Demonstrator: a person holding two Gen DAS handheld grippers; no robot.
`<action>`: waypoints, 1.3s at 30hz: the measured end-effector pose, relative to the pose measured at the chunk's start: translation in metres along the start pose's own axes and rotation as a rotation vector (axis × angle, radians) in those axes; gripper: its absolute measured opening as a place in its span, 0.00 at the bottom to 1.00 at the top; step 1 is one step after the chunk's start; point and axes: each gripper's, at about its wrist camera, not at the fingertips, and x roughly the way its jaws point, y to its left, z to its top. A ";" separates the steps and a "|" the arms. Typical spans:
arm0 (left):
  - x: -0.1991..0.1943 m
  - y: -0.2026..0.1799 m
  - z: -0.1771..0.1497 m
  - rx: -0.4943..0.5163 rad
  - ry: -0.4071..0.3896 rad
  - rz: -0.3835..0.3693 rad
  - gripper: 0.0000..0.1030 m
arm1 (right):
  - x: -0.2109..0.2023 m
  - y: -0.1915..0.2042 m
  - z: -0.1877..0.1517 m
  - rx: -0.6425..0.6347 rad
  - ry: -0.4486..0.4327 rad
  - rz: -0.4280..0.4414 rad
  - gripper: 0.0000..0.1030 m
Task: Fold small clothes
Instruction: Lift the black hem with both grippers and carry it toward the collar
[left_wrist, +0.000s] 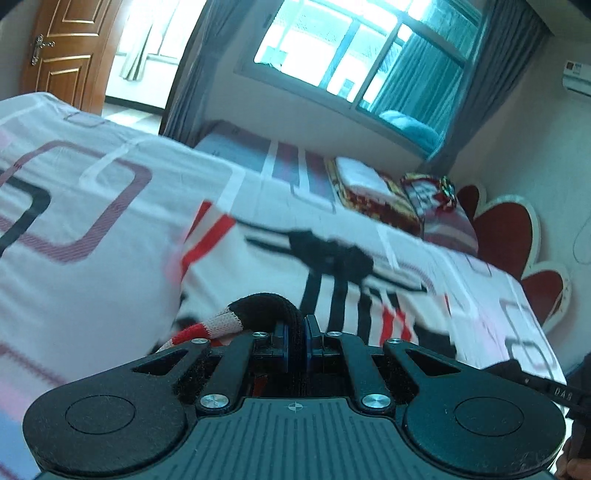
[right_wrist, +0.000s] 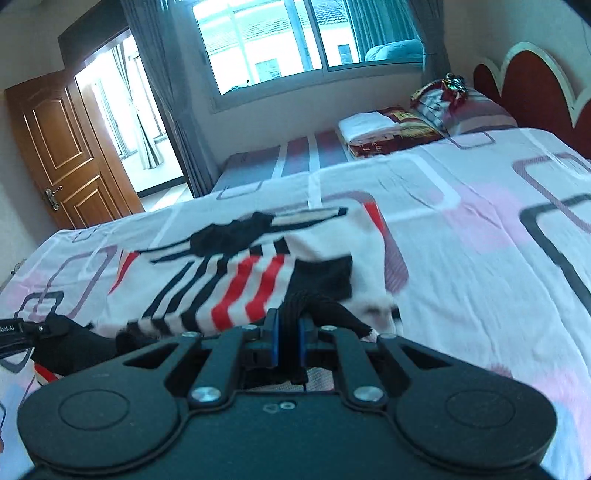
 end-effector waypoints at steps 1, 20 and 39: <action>0.006 -0.002 0.005 -0.004 -0.004 0.001 0.08 | 0.006 -0.001 0.004 -0.003 -0.002 0.000 0.10; 0.158 0.005 0.069 -0.105 0.078 0.179 0.08 | 0.156 -0.041 0.078 0.077 0.083 0.010 0.10; 0.163 0.014 0.092 -0.034 0.072 0.224 0.09 | 0.178 -0.063 0.103 0.095 0.060 0.015 0.59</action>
